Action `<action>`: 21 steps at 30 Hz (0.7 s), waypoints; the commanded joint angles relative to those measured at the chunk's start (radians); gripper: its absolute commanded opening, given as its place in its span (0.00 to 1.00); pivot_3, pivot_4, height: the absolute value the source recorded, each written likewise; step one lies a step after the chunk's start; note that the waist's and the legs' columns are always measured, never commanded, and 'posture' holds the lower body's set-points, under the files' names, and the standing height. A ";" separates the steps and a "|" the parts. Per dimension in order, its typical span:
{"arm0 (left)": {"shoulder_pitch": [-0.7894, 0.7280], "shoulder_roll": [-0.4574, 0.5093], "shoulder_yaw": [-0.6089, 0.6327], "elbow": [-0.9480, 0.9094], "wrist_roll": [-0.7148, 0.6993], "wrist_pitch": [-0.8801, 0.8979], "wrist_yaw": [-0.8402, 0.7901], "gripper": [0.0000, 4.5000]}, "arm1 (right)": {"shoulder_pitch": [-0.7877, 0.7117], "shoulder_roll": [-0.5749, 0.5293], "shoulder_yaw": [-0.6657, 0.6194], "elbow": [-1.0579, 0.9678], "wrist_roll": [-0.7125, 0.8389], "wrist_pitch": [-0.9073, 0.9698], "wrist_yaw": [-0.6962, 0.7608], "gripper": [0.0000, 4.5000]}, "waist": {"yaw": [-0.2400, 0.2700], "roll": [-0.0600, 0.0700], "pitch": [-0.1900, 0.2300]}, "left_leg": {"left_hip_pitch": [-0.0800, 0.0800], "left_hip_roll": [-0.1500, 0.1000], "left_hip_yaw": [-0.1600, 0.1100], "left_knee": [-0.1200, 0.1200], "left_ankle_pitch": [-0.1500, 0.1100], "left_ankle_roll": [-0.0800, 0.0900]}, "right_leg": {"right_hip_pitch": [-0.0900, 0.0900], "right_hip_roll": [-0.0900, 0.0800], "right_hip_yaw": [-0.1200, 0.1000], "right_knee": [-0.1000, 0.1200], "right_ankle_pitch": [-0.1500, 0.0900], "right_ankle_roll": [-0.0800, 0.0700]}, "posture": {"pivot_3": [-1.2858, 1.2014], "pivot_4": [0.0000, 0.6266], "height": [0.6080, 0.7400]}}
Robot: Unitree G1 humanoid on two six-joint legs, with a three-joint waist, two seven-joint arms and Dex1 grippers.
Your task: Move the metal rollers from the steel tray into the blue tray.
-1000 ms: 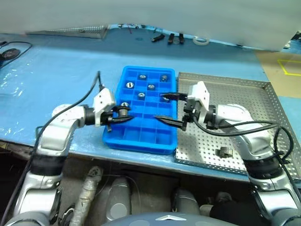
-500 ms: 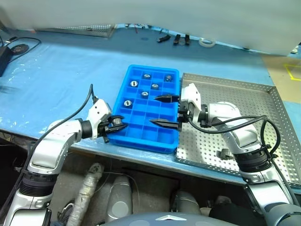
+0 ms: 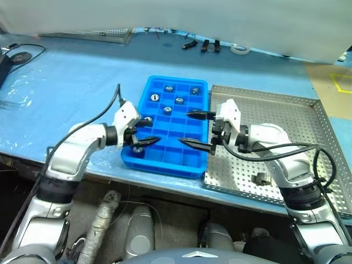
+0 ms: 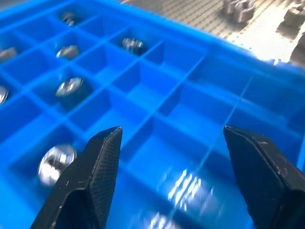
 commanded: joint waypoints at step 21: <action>-0.590 -0.587 -0.276 1.117 0.280 -0.692 -0.355 0.79 | 0.882 0.042 -0.547 -0.717 0.098 0.075 -0.557 1.00 | -0.231 0.000 -0.001 | 0.001 -0.003 0.008 0.006 -0.009 0.015 | 0.000 -0.001 0.010 -0.008 0.001 0.004 | 0.21 0.24 1.00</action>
